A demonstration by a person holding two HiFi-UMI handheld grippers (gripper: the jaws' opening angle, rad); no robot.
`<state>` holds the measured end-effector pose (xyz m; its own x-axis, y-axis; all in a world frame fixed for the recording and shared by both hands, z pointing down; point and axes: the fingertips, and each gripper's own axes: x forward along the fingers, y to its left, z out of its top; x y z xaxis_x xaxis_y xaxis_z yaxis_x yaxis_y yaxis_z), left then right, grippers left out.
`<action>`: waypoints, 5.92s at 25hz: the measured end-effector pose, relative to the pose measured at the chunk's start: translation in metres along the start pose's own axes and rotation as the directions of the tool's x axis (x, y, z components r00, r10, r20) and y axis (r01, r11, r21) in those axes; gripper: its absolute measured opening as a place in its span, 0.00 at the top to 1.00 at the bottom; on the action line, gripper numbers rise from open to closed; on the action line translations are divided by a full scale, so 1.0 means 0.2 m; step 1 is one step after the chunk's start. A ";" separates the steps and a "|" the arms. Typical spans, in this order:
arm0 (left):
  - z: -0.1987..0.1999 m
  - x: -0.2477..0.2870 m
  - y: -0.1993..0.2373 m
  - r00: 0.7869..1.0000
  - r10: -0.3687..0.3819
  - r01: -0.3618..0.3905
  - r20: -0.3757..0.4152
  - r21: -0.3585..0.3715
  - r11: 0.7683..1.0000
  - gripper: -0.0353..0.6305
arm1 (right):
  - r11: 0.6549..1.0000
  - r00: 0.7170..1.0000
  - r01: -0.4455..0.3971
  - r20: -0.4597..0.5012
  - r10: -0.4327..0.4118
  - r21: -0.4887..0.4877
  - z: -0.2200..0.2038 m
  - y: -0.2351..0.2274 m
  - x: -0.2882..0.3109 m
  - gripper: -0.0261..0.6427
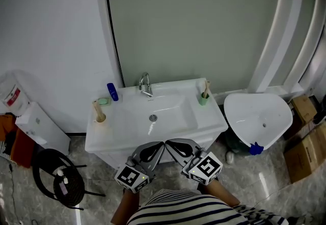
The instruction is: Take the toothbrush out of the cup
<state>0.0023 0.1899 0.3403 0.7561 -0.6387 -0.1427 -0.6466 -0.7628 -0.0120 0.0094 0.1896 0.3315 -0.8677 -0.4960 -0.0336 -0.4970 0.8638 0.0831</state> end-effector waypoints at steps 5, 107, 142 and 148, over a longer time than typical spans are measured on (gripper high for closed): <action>-0.03 -0.05 0.02 1.000 0.004 -0.003 0.004 -0.032 0.999 0.94 | 1.000 1.000 0.001 -0.026 -0.001 0.012 -0.04 0.04 0.03 0.95; -0.81 1.35 1.10 0.955 -0.230 0.205 -0.187 -0.142 0.968 0.94 | 0.923 0.834 0.378 -0.406 -0.373 -0.071 -0.78 -1.94 0.29 0.95; -1.03 2.11 0.67 0.954 -0.094 0.066 -0.284 -0.106 0.992 0.94 | 0.963 0.853 0.266 -0.478 -0.210 0.051 -1.19 -2.64 -0.24 0.79; -1.05 2.12 0.67 0.953 -0.093 0.063 -0.289 -0.112 0.992 0.94 | 0.946 0.826 0.318 -0.508 -0.244 0.062 -1.30 -2.68 -0.21 0.75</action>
<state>0.2580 -0.2042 0.4853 0.8099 -0.5667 0.1513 -0.5822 -0.8081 0.0896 0.3161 -0.2752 0.5468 -0.5895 -0.6658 0.4575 -0.7467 0.6651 0.0059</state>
